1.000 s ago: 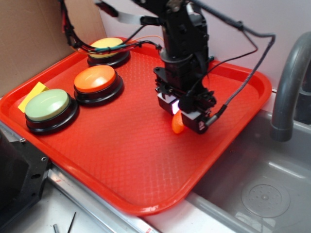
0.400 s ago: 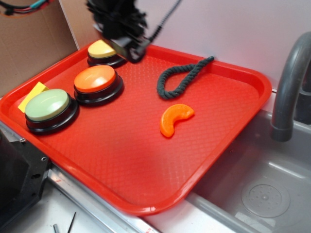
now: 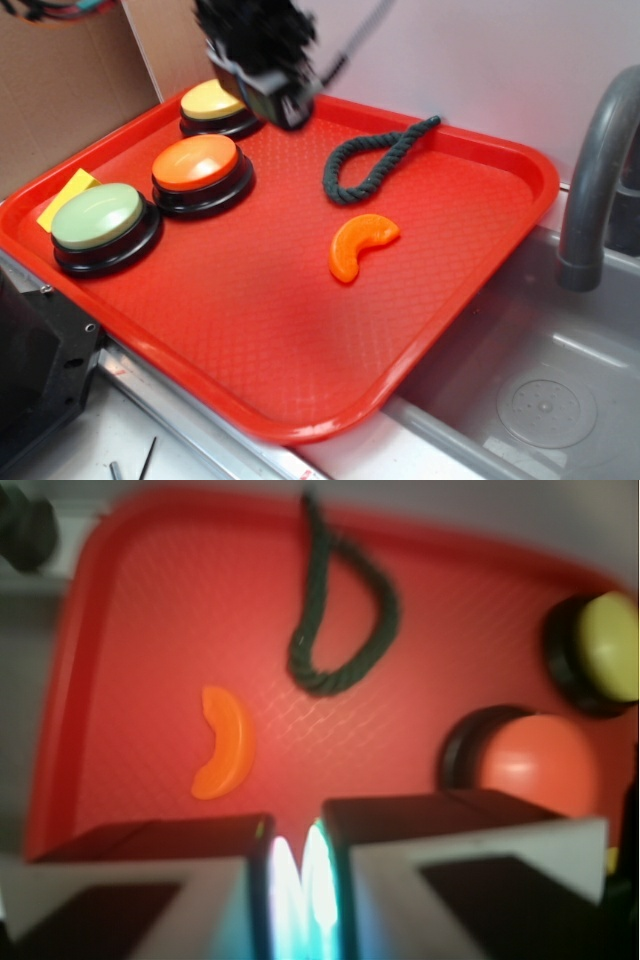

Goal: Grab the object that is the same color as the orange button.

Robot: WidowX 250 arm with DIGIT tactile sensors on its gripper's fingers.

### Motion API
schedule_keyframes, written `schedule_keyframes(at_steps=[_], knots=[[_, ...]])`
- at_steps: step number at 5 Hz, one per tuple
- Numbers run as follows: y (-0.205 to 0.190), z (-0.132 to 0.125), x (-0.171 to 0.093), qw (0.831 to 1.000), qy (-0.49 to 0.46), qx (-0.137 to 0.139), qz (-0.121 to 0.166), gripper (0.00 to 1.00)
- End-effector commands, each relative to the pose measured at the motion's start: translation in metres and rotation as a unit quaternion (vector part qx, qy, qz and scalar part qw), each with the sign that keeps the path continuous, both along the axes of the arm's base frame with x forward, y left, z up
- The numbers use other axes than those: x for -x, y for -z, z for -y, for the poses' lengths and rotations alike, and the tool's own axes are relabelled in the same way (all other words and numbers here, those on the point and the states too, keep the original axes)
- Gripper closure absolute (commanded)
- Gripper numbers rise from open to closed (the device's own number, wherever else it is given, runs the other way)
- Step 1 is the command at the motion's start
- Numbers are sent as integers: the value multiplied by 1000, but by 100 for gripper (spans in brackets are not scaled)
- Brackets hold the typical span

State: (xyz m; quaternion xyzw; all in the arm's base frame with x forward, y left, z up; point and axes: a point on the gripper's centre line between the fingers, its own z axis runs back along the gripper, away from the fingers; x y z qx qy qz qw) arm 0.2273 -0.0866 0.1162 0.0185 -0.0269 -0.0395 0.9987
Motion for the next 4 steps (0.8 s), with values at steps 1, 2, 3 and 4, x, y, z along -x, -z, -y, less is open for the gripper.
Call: schedule_keyframes(at_steps=[1,2,3,4], knots=[[63,10,-15,998,-57,14,-15,0],[74,15,-15,998,-55,28,-8,0],[80,16,-12,998,-62,22,-6,0],[96,18,-14,998,-55,21,-22,0]])
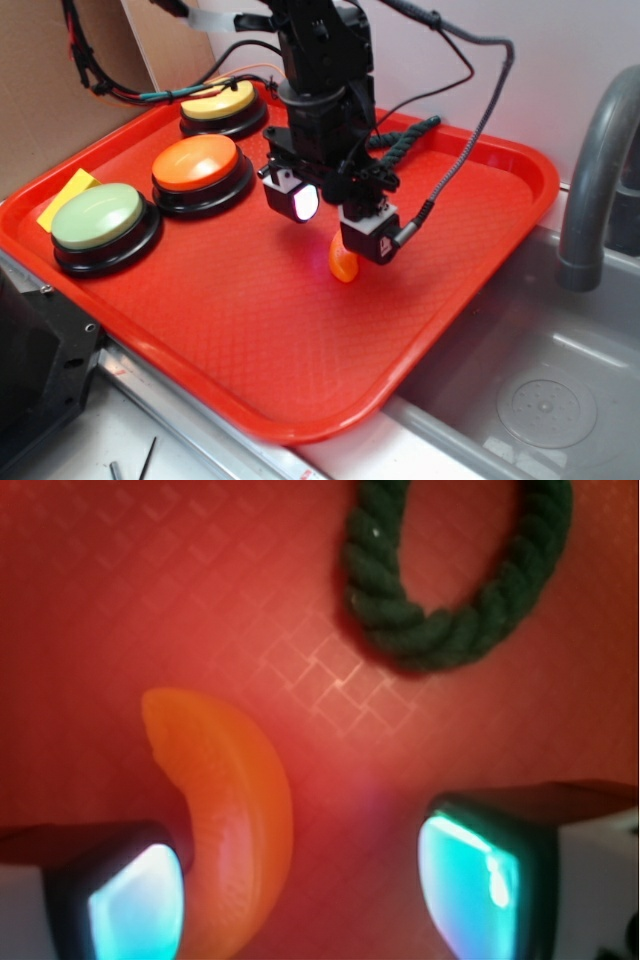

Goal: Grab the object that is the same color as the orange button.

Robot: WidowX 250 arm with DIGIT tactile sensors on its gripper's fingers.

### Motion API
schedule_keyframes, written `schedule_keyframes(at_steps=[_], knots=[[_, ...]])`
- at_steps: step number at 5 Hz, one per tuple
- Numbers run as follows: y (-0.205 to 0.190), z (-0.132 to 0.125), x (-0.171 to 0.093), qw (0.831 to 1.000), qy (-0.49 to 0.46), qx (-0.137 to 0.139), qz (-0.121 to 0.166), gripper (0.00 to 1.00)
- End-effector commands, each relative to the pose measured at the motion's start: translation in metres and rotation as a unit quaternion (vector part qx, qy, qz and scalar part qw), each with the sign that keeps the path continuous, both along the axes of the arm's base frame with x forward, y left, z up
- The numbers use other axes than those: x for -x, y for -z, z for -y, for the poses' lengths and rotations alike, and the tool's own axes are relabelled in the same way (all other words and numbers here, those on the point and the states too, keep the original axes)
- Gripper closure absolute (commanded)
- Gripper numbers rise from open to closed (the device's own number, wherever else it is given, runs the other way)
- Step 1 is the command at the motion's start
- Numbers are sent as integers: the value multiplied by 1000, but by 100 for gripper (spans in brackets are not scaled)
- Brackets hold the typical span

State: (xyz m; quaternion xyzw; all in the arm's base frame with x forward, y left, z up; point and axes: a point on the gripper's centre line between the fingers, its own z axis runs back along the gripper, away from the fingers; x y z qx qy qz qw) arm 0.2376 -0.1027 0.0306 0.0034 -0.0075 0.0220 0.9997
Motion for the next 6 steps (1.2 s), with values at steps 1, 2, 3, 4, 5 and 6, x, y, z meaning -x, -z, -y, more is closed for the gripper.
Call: schedule_keyframes(at_steps=[1,2,3,4,5,6], knots=[[22,5,-6,1000,13,4,-22,1],[30,7,-4,999,8,-4,-39,88],[25,7,-5,999,6,-16,-31,100],[17,8,-5,999,13,-20,-26,100],[6,7,-6,999,29,-26,-23,100],[-3,10,-8,998,48,-30,-26,100]])
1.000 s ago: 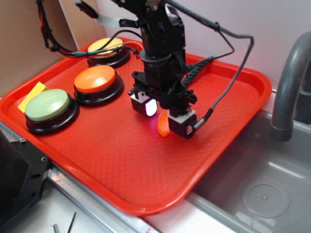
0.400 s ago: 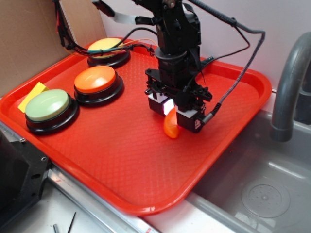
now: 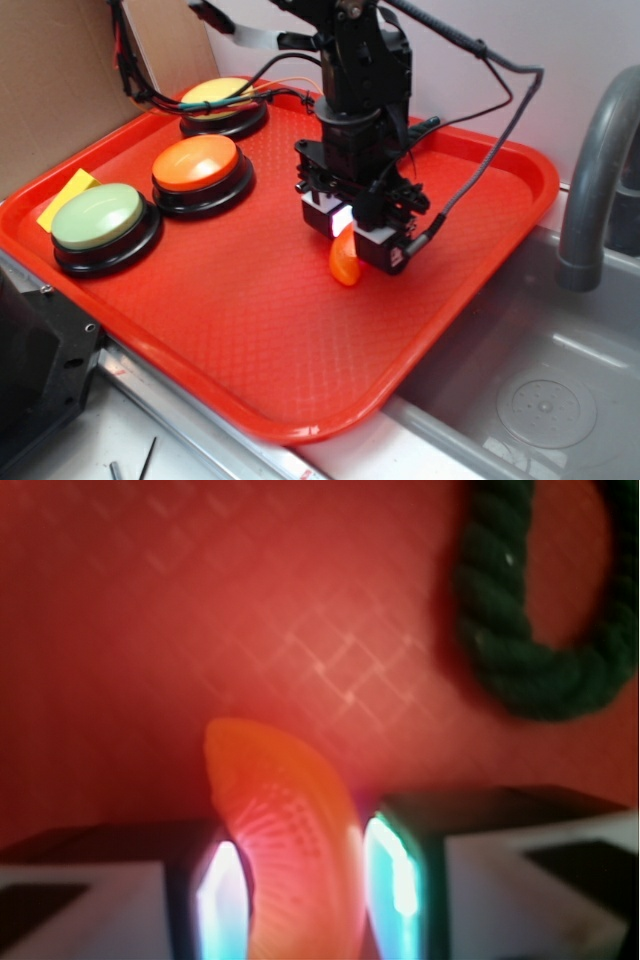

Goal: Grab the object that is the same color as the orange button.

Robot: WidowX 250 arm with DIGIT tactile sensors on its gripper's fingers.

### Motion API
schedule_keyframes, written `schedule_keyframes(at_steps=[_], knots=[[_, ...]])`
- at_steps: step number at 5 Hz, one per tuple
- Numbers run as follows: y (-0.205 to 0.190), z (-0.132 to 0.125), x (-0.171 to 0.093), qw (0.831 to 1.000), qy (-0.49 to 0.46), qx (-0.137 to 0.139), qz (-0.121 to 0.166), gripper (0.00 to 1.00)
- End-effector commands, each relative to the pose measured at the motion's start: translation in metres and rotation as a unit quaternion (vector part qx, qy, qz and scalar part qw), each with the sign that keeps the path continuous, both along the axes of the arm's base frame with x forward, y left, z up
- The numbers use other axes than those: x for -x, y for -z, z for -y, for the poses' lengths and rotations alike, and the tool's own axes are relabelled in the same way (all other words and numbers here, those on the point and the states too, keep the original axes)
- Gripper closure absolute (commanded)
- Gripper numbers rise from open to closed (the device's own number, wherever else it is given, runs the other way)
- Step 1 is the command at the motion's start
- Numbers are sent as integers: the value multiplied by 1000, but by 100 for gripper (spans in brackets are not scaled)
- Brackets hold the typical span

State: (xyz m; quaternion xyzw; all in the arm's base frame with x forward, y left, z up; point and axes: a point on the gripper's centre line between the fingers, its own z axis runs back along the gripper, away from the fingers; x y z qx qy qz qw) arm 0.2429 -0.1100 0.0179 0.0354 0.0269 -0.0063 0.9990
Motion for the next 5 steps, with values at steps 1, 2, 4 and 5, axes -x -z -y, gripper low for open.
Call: schedule_keyframes(at_steps=[1,2,4,5], knots=[[-50,7,-2,998,49,-10,26,100],[-97,16,3,993,92,-13,73,100],[-142,26,14,984,122,-22,126,100],[-164,17,28,981,109,-14,162,100]])
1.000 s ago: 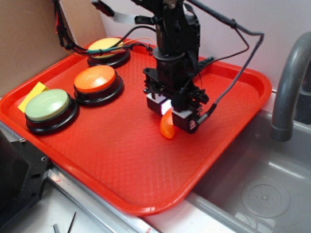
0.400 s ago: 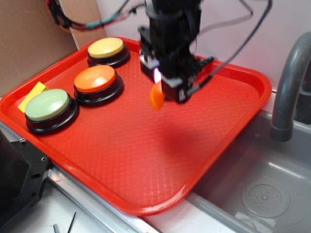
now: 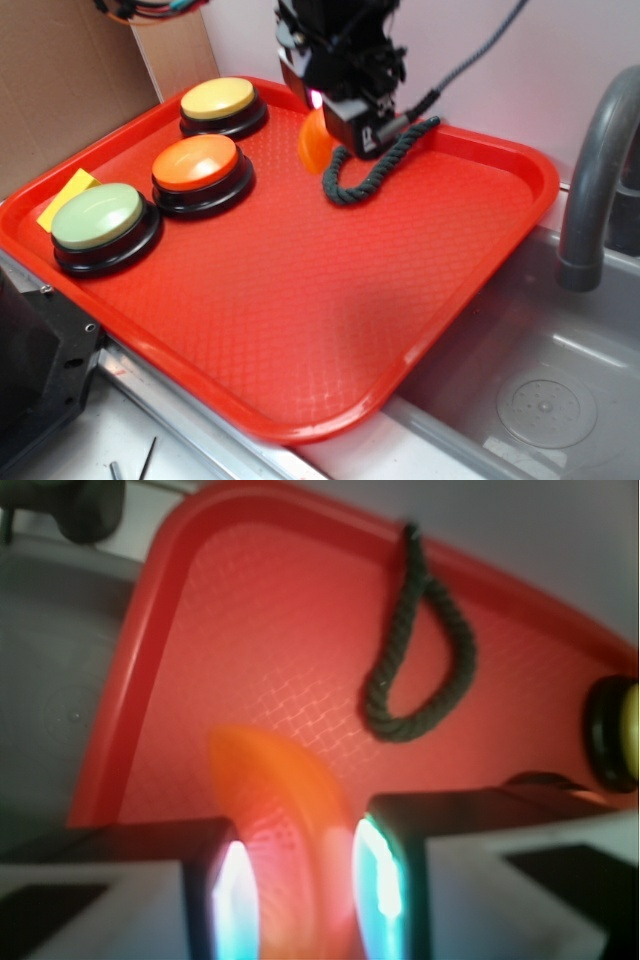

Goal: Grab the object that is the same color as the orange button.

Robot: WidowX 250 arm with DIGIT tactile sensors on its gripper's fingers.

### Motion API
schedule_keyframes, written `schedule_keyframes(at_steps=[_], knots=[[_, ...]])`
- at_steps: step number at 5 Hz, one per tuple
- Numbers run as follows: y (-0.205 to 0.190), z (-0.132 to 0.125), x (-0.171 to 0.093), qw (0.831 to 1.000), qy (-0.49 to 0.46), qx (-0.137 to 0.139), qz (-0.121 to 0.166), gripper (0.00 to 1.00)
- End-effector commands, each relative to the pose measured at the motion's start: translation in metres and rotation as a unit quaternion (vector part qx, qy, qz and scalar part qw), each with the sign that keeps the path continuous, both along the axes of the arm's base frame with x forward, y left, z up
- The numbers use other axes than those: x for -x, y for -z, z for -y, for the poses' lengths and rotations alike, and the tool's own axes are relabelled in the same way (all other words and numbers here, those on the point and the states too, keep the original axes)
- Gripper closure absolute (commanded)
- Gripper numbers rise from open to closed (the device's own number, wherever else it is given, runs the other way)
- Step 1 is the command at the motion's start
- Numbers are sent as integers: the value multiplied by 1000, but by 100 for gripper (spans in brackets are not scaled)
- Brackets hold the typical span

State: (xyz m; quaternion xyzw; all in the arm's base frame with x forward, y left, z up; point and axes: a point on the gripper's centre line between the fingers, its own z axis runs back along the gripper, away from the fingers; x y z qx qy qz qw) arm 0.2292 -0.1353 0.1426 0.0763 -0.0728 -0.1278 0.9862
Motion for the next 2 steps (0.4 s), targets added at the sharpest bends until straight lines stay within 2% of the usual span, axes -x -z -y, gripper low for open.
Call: schedule_keyframes(at_steps=[1,2], knots=[[-46,-19,20,997,-37,23,69,100],[-54,-31,22,994,-74,20,80,100]])
